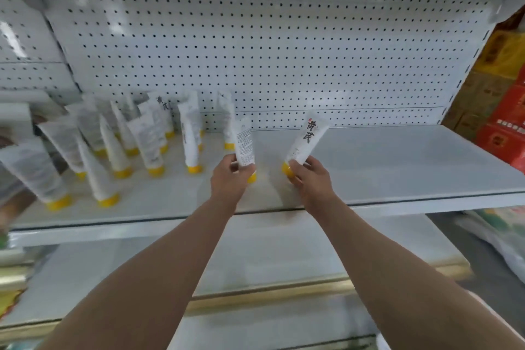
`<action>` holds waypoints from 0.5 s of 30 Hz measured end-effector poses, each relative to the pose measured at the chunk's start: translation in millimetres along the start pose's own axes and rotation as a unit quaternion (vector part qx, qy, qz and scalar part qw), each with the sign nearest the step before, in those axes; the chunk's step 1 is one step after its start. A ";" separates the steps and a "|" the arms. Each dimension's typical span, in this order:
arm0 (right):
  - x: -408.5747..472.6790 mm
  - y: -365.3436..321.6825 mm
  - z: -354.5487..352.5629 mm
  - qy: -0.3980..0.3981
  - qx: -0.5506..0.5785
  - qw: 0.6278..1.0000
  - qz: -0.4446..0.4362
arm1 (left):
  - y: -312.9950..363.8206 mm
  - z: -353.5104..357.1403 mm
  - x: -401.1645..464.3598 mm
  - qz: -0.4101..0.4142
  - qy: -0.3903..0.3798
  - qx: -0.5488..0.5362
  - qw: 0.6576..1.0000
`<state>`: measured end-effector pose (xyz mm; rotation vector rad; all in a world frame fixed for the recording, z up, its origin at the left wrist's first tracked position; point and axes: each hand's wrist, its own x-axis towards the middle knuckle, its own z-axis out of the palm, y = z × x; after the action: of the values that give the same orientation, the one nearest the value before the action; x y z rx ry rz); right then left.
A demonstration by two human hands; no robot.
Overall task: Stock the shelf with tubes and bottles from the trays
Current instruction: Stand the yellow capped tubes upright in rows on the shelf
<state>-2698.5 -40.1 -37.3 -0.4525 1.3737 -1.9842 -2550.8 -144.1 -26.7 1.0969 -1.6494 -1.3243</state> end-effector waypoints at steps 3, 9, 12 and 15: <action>12.5 15.3 35.4 0.004 -0.015 1.000 -0.010 | -14.2 -41.1 13.2 0.008 0.030 0.022 0.999; 29.0 37.0 81.4 0.005 -0.080 0.996 -0.032 | -28.4 -94.7 25.5 0.024 0.064 0.038 0.997; 34.7 39.6 94.9 0.008 -0.134 0.990 -0.040 | -30.3 -118.1 28.4 0.029 0.083 0.050 0.995; 36.1 39.7 106.3 0.009 -0.192 0.980 -0.048 | -34.1 -140.4 27.6 0.026 0.102 0.060 0.993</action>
<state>-2645.5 -146.7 -36.1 -0.6878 1.7855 -1.7994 -2426.2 -222.0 -32.2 1.2089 -1.6106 -1.0526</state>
